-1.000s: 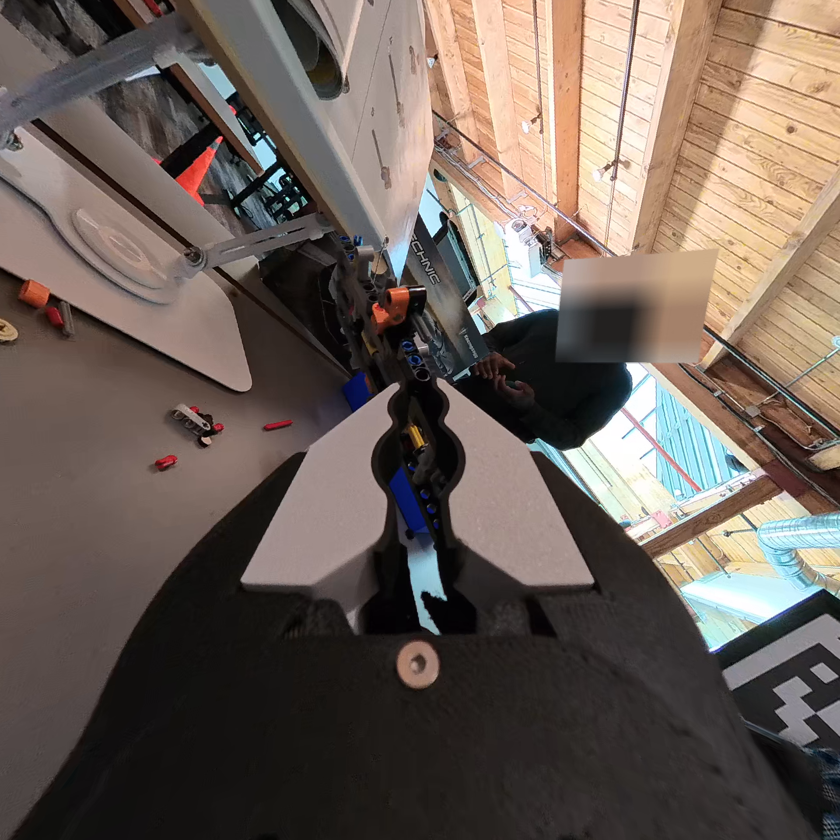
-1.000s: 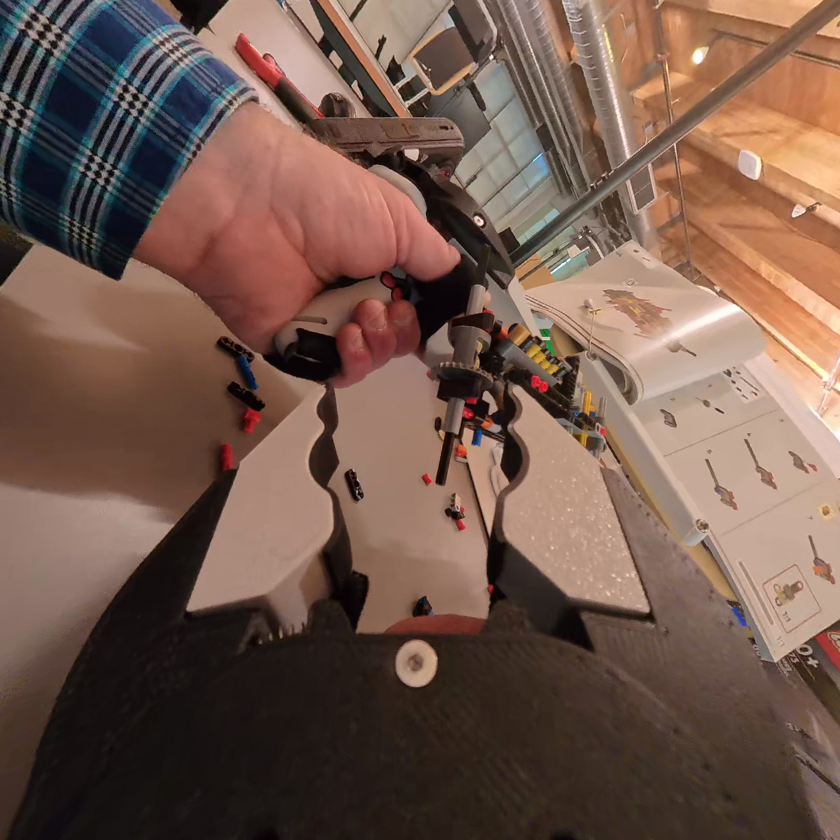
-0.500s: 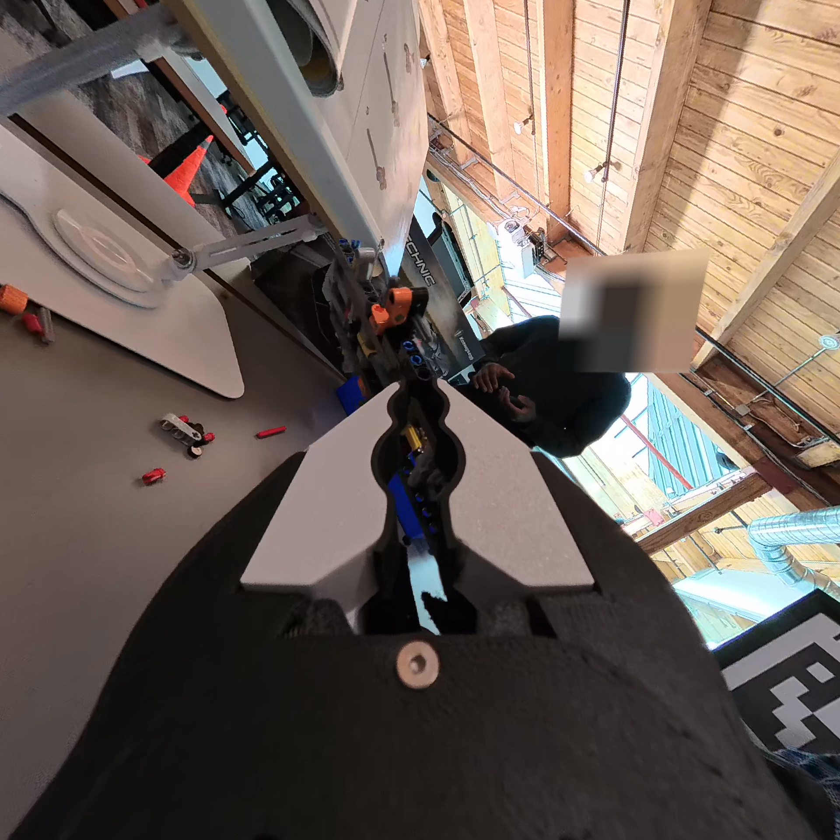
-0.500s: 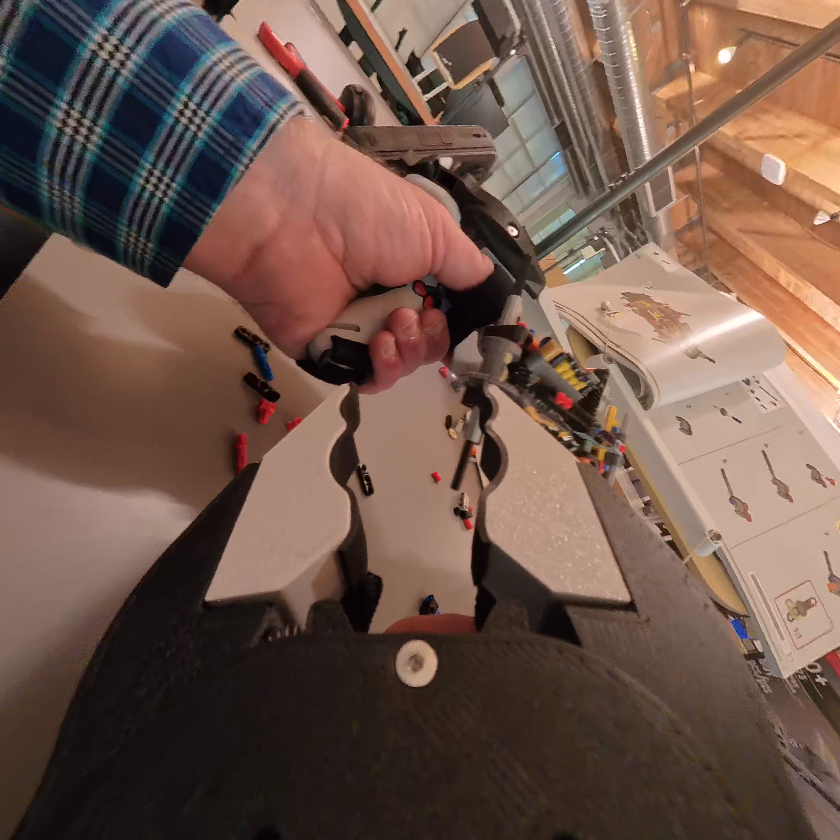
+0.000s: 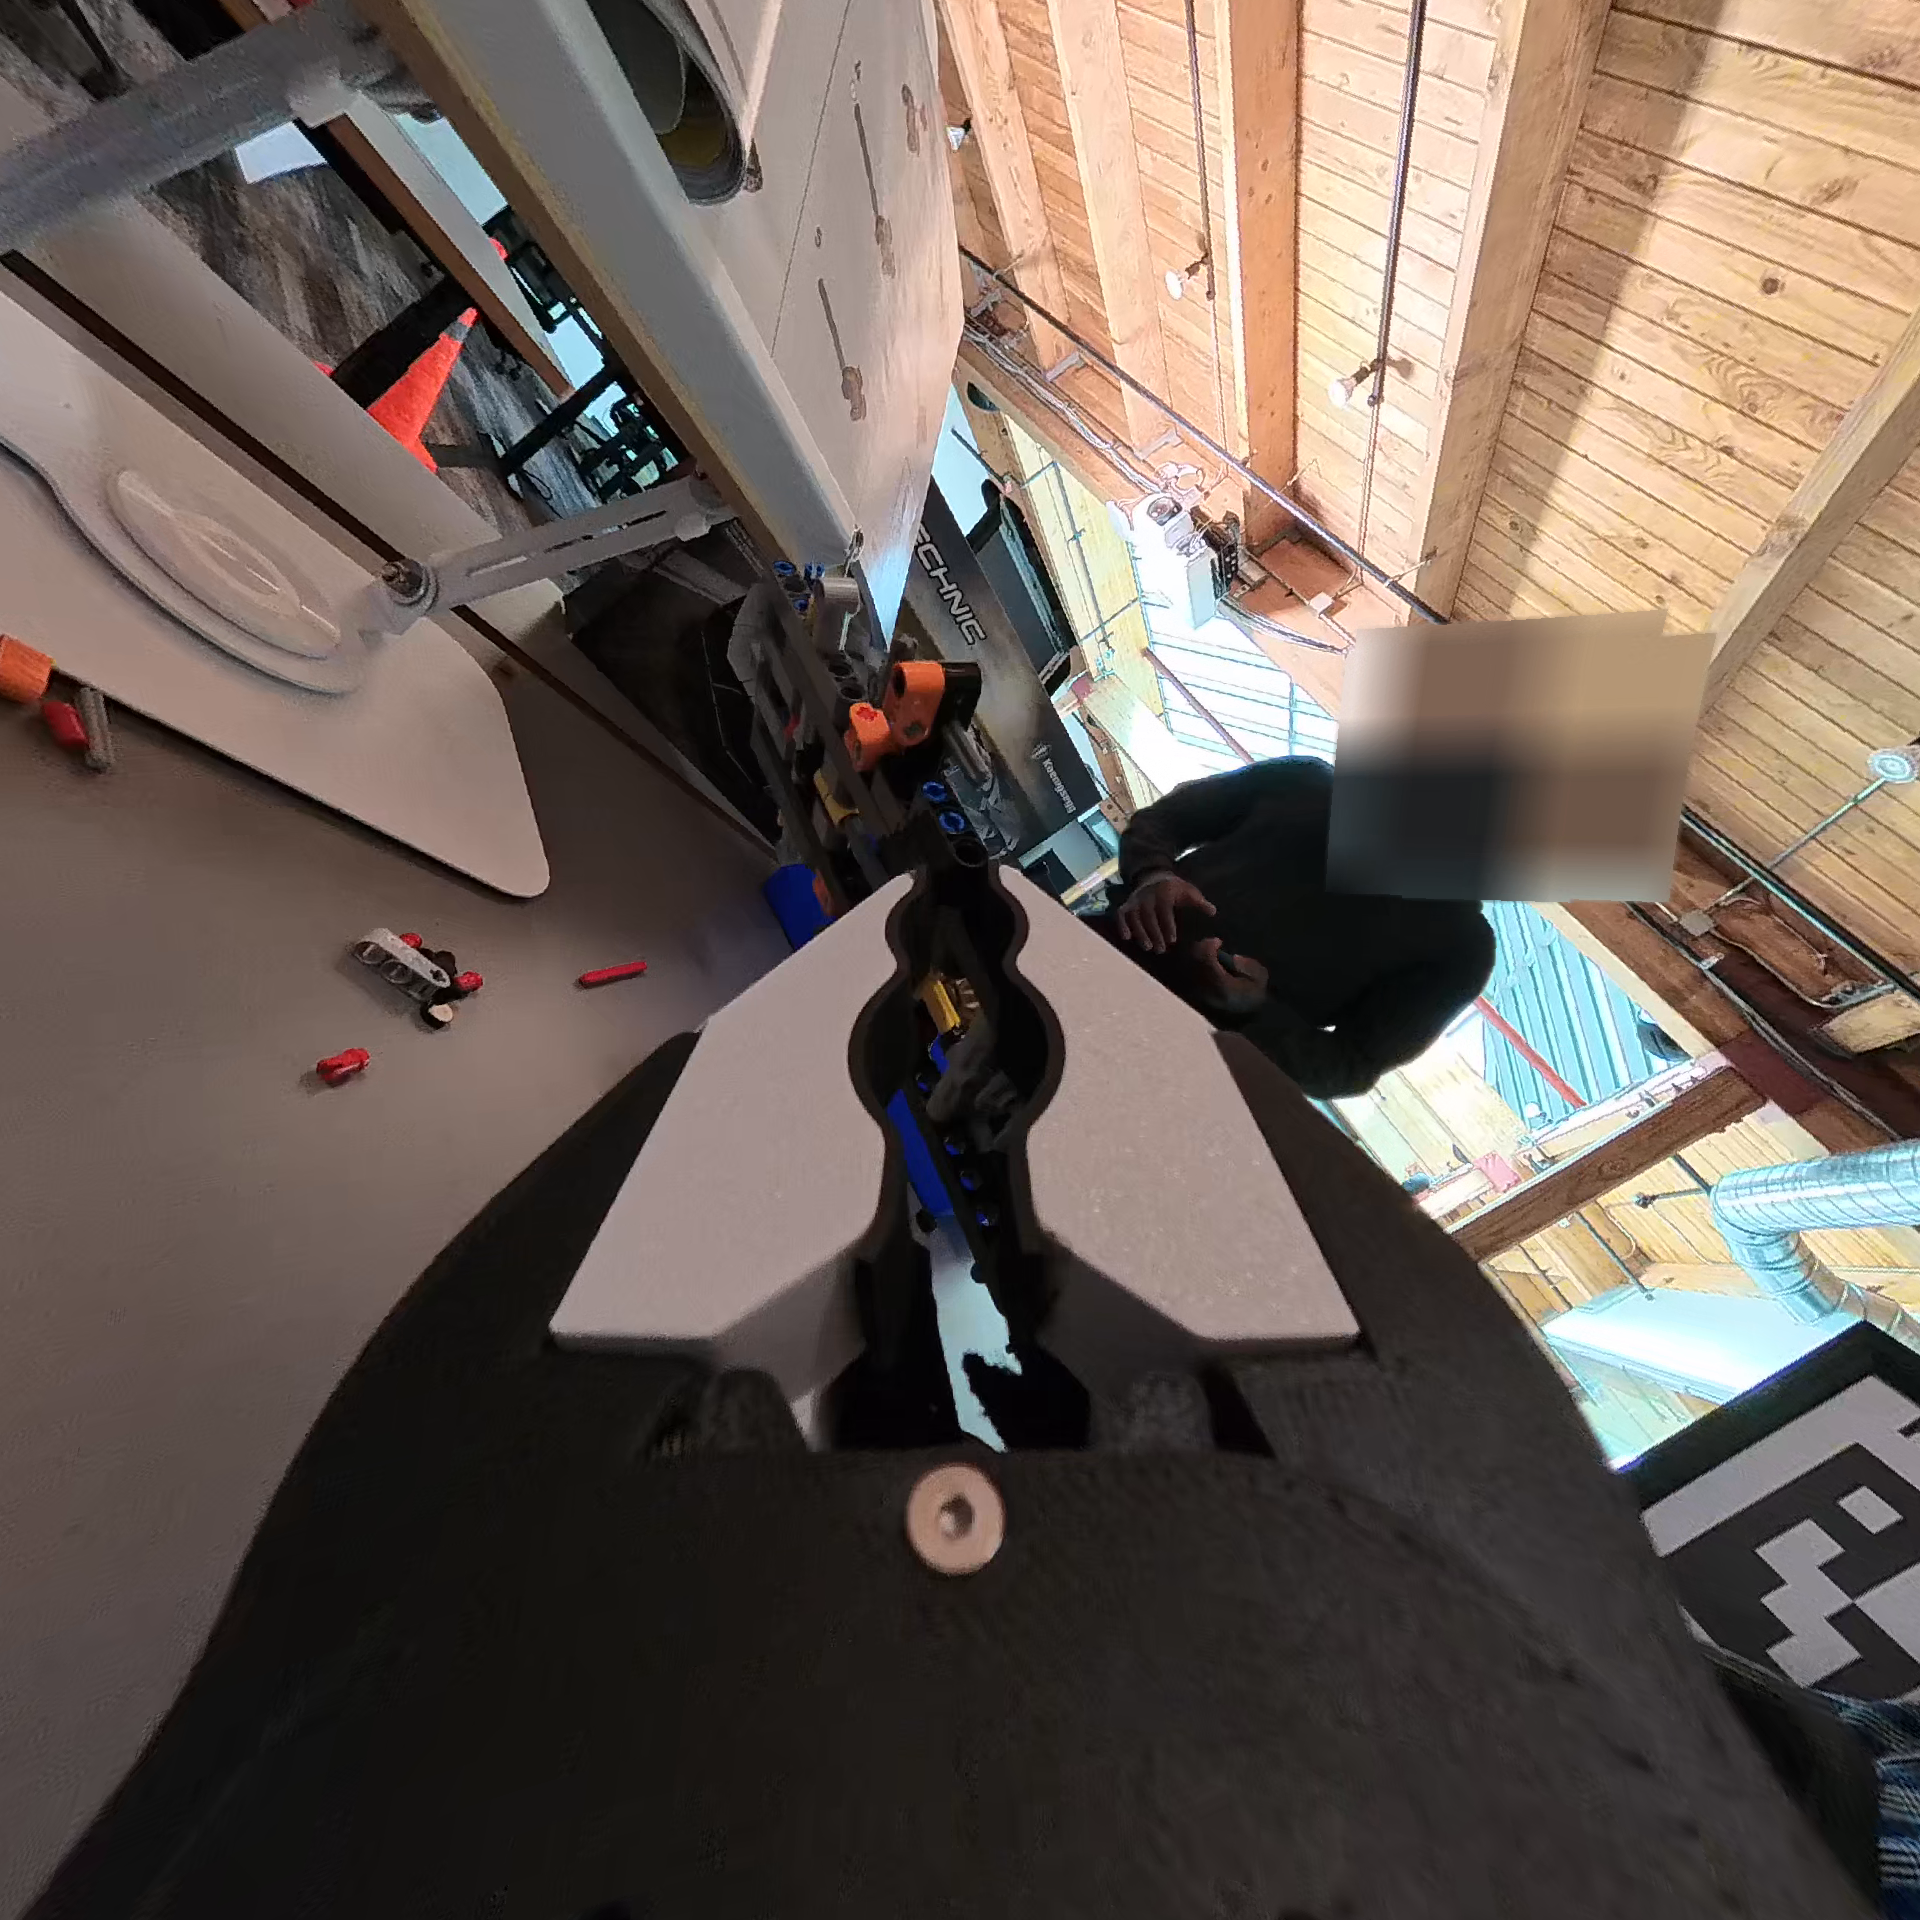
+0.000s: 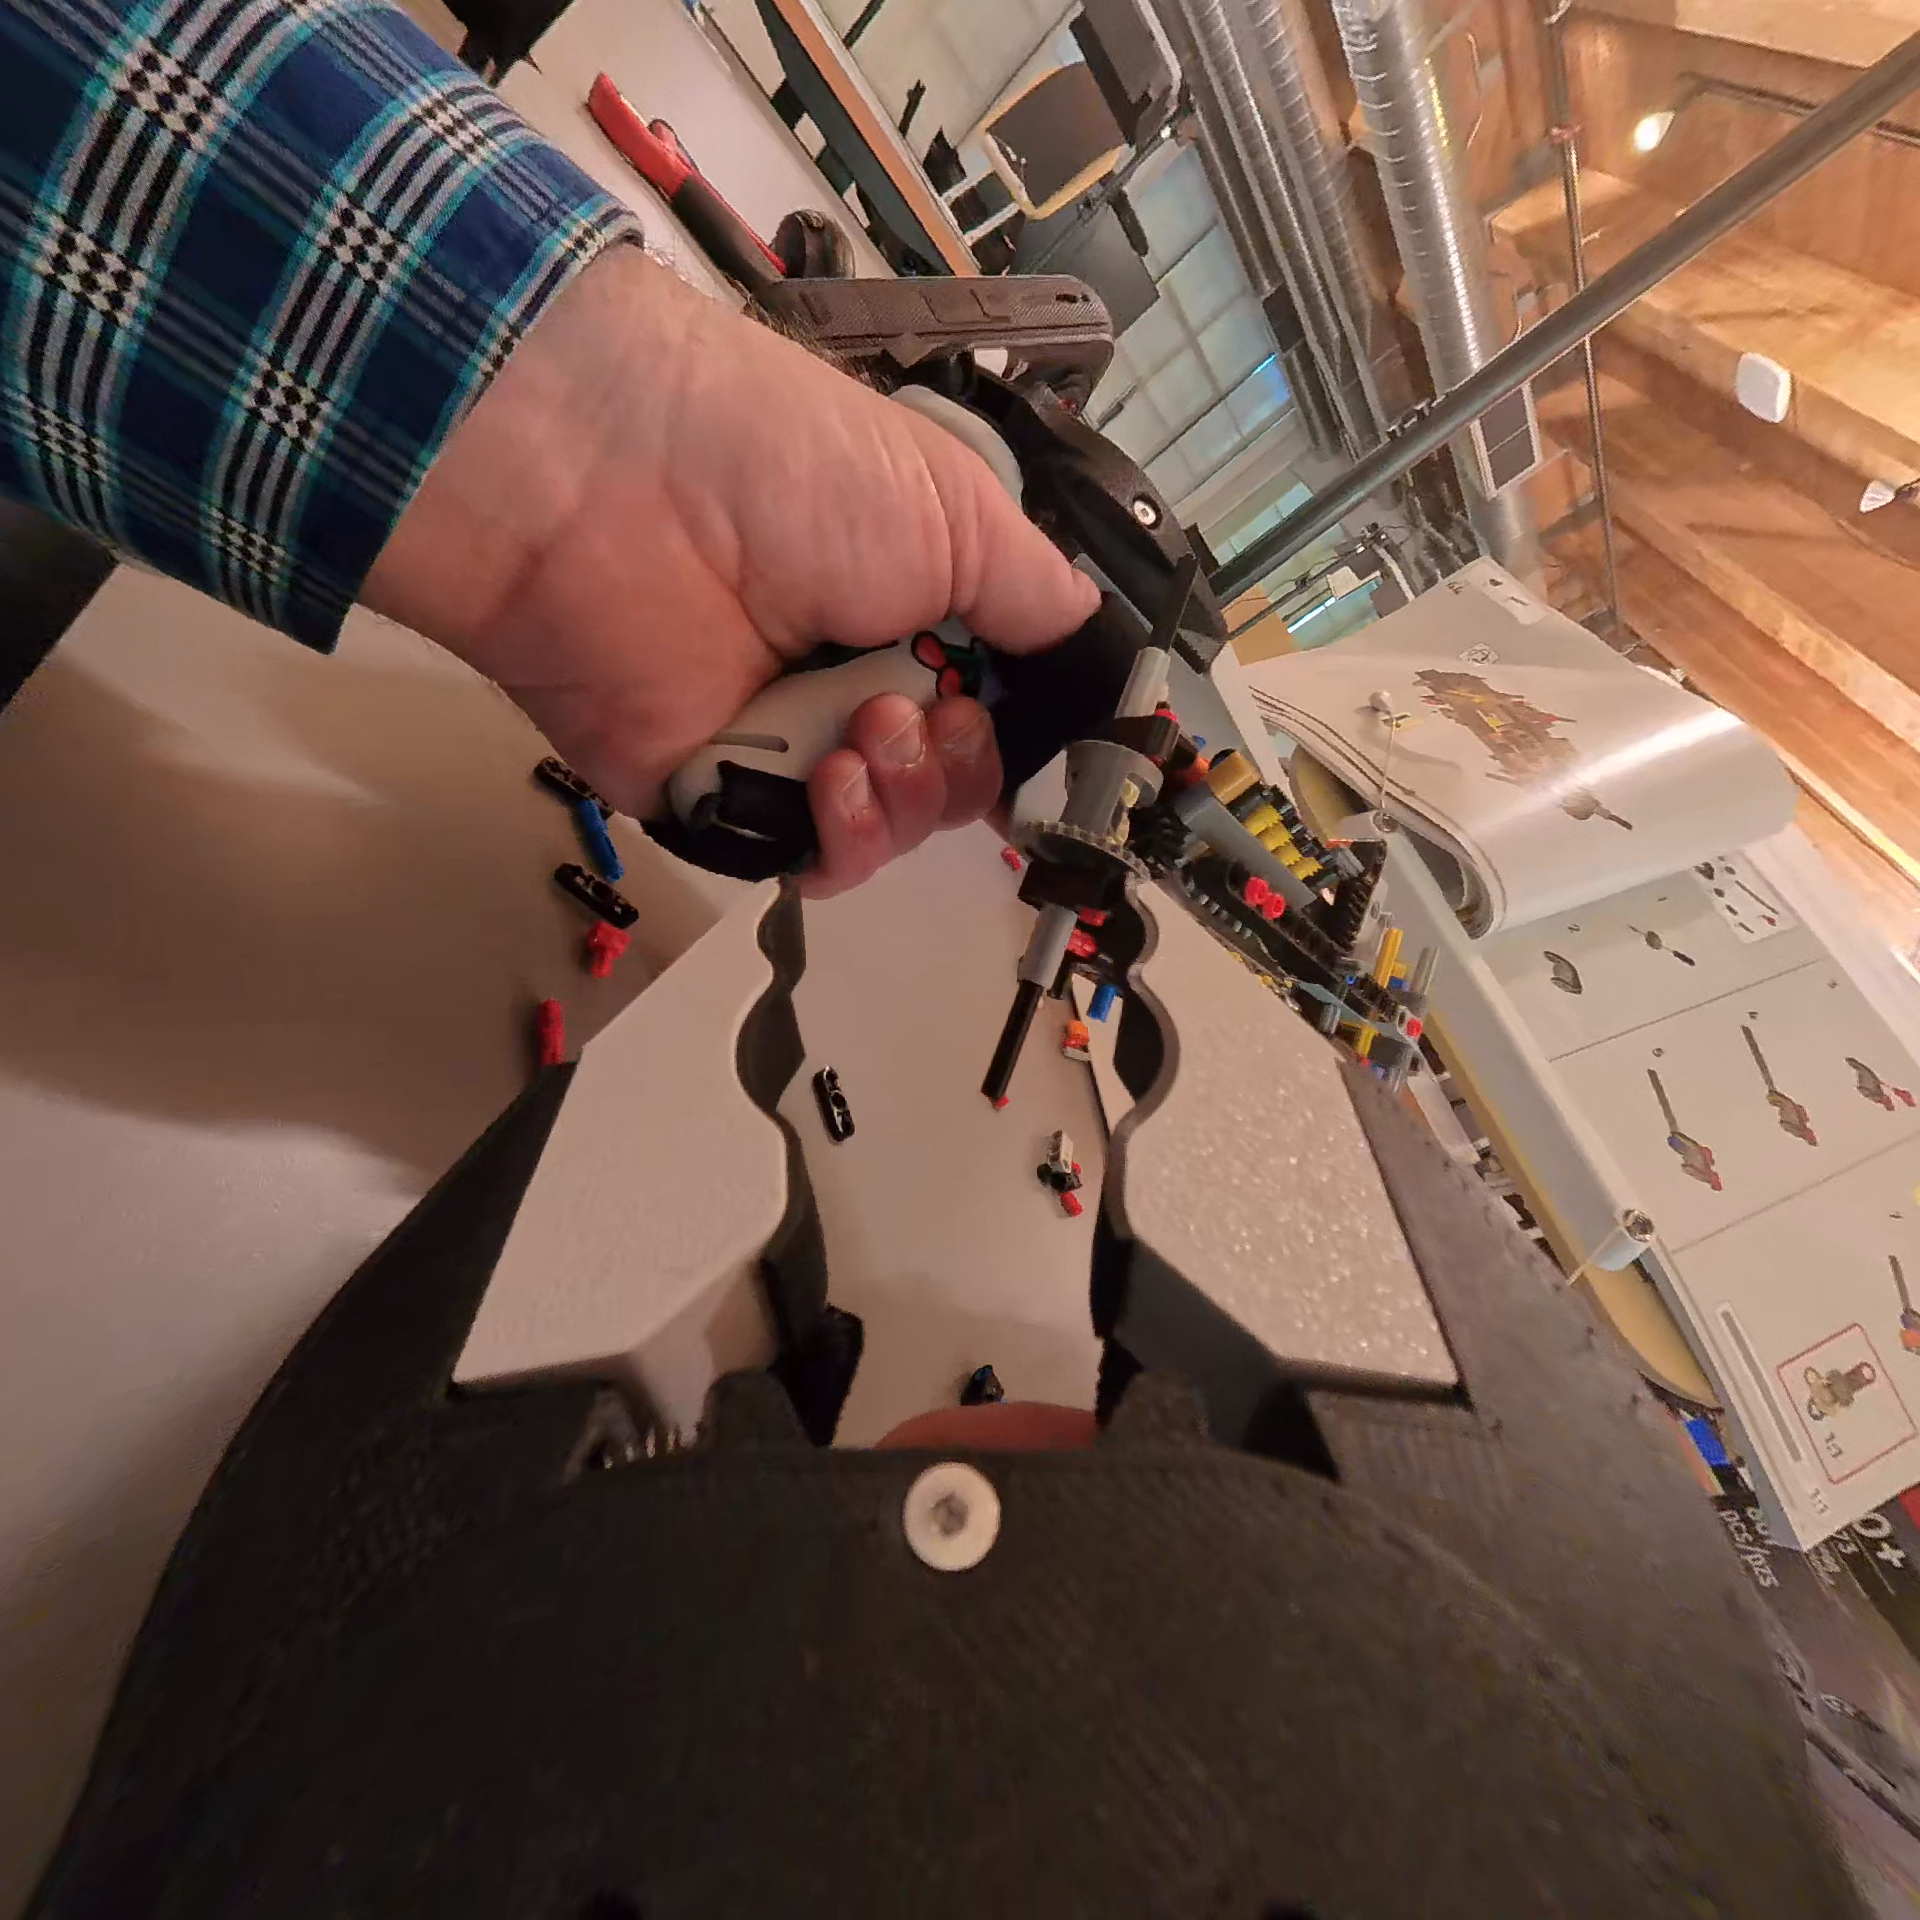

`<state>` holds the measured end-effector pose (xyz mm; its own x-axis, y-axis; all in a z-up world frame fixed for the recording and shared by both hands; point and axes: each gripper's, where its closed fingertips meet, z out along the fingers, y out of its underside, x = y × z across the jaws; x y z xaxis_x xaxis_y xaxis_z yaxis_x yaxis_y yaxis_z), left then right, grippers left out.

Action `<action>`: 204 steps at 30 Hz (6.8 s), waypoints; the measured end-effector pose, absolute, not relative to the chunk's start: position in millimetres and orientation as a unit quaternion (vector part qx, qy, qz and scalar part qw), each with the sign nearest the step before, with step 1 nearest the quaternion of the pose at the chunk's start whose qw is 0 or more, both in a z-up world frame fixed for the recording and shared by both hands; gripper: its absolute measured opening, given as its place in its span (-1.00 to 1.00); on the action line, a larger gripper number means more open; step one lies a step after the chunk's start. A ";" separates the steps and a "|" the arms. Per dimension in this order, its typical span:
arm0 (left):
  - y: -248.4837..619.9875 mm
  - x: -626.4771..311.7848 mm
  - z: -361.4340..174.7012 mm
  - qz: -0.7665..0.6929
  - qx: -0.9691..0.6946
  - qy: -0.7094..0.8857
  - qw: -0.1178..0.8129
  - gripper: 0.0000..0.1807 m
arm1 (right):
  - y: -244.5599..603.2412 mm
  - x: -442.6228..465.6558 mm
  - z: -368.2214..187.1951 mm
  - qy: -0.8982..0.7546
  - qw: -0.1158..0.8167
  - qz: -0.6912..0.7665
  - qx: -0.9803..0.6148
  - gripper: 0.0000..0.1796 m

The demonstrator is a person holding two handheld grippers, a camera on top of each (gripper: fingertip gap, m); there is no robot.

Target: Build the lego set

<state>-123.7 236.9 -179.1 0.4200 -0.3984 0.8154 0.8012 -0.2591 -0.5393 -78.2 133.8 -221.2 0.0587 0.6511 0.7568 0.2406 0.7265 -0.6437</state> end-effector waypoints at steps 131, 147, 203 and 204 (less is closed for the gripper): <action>220.1 -136.1 -182.8 -0.579 -0.567 -0.161 0.564 -0.94 | 108.2 -76.2 -226.6 -0.683 0.643 0.191 -0.290 -0.48; 206.1 -199.2 -233.6 -0.487 -0.701 -0.143 0.501 -0.93 | 123.0 -76.0 -234.0 -0.676 0.625 0.213 -0.327 -0.49; 171.2 -182.2 -312.9 -0.127 -0.938 0.075 0.314 -0.35 | 136.3 -77.0 -237.8 -0.680 0.618 0.196 -0.344 -0.47; 170.8 -183.8 -312.9 -0.126 -0.939 0.083 0.310 -0.35 | 135.7 -76.8 -237.4 -0.680 0.618 0.196 -0.343 -0.47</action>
<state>-183.8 170.8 -312.9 0.9545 -0.2342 0.1848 -0.0781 -0.7940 -0.6028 -76.8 135.7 -237.4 -0.0018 0.7077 0.7065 0.2241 0.6888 -0.6894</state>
